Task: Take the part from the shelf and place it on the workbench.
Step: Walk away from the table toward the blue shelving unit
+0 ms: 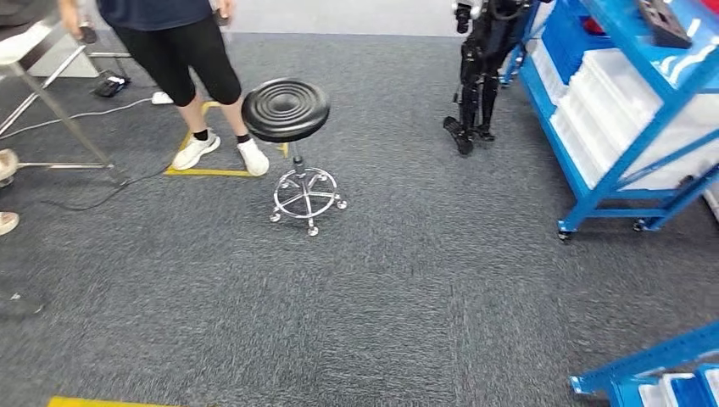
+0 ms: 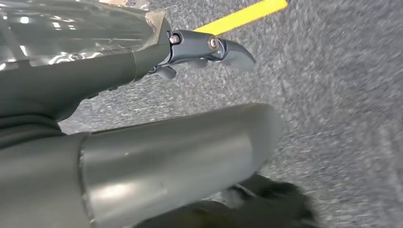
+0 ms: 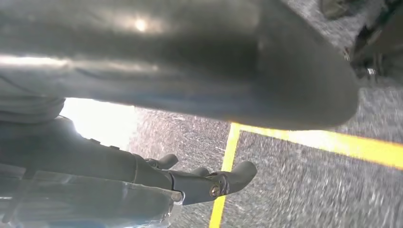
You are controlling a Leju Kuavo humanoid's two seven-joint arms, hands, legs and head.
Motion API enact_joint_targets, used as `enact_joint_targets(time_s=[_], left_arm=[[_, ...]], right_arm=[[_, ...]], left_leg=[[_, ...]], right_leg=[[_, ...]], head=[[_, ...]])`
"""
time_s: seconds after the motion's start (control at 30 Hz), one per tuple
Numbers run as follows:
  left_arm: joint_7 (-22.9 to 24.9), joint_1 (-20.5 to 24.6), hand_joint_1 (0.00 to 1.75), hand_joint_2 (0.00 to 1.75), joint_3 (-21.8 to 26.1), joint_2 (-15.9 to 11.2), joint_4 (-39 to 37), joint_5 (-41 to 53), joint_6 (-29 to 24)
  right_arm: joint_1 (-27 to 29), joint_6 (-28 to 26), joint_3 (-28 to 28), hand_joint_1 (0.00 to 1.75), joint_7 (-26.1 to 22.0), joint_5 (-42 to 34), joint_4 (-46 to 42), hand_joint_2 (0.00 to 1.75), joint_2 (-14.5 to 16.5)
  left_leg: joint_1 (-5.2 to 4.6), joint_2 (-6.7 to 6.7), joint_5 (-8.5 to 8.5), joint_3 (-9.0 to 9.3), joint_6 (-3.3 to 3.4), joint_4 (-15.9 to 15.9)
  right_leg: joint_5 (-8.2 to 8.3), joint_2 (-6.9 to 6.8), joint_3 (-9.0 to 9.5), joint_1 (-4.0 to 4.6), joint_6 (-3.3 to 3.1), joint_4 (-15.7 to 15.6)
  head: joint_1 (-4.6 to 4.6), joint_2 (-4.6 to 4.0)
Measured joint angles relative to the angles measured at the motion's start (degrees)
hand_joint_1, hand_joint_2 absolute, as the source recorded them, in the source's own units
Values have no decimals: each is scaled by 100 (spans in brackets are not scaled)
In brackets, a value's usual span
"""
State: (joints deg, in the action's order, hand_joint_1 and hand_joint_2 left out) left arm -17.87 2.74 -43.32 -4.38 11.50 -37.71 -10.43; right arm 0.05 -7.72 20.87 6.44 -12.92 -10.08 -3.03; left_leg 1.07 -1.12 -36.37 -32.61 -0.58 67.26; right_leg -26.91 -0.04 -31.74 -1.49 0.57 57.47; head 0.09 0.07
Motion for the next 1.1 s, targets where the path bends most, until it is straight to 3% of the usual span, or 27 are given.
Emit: enact_joint_targets(time_s=[0.07,0.1,0.17,0.23,0.3,0.37,0.43,0.5,0.57,0.6,0.63,0.7,0.73,0.8,0.87,0.9,0.97,1.03,1.07,1.1], left_arm=[[24,-27,0,0,0,1,0,-5,-2],[27,-35,0,0,0,1,0,-8,-2],[28,-42,0,0,0,2,0,-13,-4],[27,-49,0,0,0,2,-2,-21,-10],[27,-58,0,0,0,4,-4,-28,-17],[24,-52,0,0,0,9,-3,-39,-30],[15,-49,0,0,0,12,-1,-53,-47],[9,-67,0,0,0,9,0,-62,-60],[12,-80,0,0,0,7,0,-66,-68],[13,-78,0,0,0,7,0,-64,-69],[14,-73,0,0,0,9,0,-62,-69],[15,-61,0,0,0,14,0,-55,-67],[16,-57,0,0,0,16,0,-53,-65],[20,-47,0,0,0,14,0,-49,-61],[21,-18,0,0,0,17,3,-49,-61],[21,1,0,0,0,20,5,-47,-61],[21,22,0,0,-1,30,9,-39,-60],[30,7,0,0,-2,39,8,-32,-58],[35,-6,0,0,-3,40,7,-30,-59],[40,-17,0,0,-3,40,7,-30,-59]], right_arm=[[3,0,0,0,-14,4,1,0,-5],[7,0,0,0,-15,4,2,0,-7],[11,2,0,0,-22,6,3,0,-5],[-3,2,0,0,-36,7,2,0,-4],[-15,1,0,0,-54,8,3,0,-3],[5,1,0,0,-68,8,7,0,-4],[23,3,1,0,-82,8,11,0,-1],[12,17,2,0,-99,8,13,0,3],[4,39,2,0,-108,8,13,0,2],[7,48,2,0,-110,7,13,0,2],[13,52,2,0,-111,5,13,0,3],[19,55,2,0,-112,-1,13,0,0],[14,55,2,0,-113,-4,13,0,-2],[4,55,2,0,-116,-9,13,0,-4],[12,55,2,0,-116,-13,15,0,-7],[19,55,2,0,-116,-15,16,0,-8],[18,55,2,0,-116,-23,17,0,-11],[10,54,2,0,-122,-35,17,0,-16],[10,53,2,0,-126,-40,17,0,-19],[14,52,2,0,-130,-43,17,0,-20]], left_leg=[[4,114,-240,-341,-2,662],[7,126,-182,-394,0,720],[29,191,223,-215,6,228],[71,432,589,63,10,-486],[63,557,666,161,39,-781],[31,432,681,173,126,-821],[23,294,724,194,229,-874],[3,131,736,197,288,-901],[-21,-44,728,189,306,-900],[-27,-119,722,188,307,-900],[-29,-188,716,194,302,-900],[-31,-314,695,223,273,-898],[-45,-372,674,243,242,-895],[-70,-472,638,285,177,-892],[-65,-568,619,328,115,-910],[-46,-541,587,341,85,-887],[-11,-283,349,225,38,-564],[6,22,-43,-116,24,173],[6,87,-177,-299,19,527],[7,114,-202,-419,17,726]], right_leg=[[4,150,-10,29,-30,4],[3,229,-5,37,-30,7],[2,393,17,39,-26,19],[-11,542,1,67,2,63],[-9,668,-63,81,76,90],[13,750,-133,59,167,81],[-86,524,-259,59,192,274],[-394,186,-575,67,153,914],[-660,85,-912,61,148,1612],[-681,71,-955,54,176,1725],[-617,53,-881,47,220,1613],[-350,-109,-446,35,302,833],[-225,-222,-234,49,312,456],[-102,-338,-31,86,252,93],[-74,-225,-38,102,167,88],[-63,-167,-32,83,130,72],[-36,-57,1,28,33,38],[-28,62,-9,29,-28,34],[-28,134,-11,41,-38,34],[-29,210,-7,51,-39,36]], head=[[-3,0],[-4,0],[-5,0],[-4,0],[5,0],[12,0],[21,0],[35,0],[42,0],[42,0],[46,0],[54,0],[57,0],[48,0],[36,0],[32,0],[7,0],[-22,0],[-24,0],[-25,0]])
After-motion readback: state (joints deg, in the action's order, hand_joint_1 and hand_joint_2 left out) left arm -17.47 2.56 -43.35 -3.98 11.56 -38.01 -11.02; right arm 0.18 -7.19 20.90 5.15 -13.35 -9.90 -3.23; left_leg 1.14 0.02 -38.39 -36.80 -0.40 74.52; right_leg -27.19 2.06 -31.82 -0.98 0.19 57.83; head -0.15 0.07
